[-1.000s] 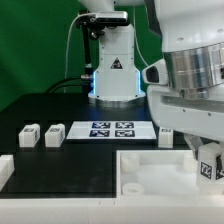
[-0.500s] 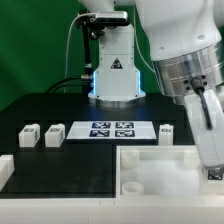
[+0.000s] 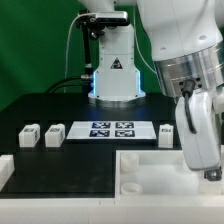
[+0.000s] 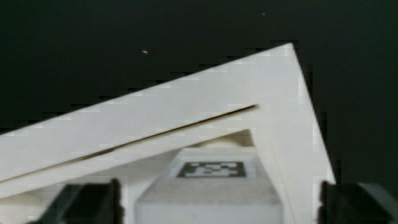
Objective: Assemble one leg
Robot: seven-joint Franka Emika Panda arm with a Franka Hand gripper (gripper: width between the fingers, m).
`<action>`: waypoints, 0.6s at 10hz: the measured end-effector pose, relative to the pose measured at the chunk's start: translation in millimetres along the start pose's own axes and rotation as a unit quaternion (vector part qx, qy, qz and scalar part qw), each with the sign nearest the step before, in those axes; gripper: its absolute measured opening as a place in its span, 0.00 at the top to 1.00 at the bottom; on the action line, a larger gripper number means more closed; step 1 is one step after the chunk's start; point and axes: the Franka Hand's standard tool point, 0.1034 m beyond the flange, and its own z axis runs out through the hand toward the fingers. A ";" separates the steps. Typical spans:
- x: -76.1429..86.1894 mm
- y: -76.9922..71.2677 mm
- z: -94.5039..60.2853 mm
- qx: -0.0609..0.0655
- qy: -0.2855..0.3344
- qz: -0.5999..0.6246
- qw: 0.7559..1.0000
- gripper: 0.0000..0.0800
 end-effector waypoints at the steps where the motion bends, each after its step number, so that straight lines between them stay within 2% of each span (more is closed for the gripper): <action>1: -0.1 0.1 0.0 0.000 0.000 0.000 1.000 0.24; 2: -0.3 0.2 0.1 0.000 0.000 -0.001 1.000 0.24; 3: -0.8 1.4 -1.0 0.000 -0.001 -0.006 1.000 0.20; 5: 0.7 20.6 -14.2 -0.006 -0.003 -0.020 1.000 0.19; 6: -3.7 25.8 -23.2 -0.007 -0.005 -0.024 1.000 0.19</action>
Offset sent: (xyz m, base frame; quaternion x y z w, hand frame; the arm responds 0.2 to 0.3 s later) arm -0.0477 0.0064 0.0199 -0.0450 -0.0337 -0.0167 0.9983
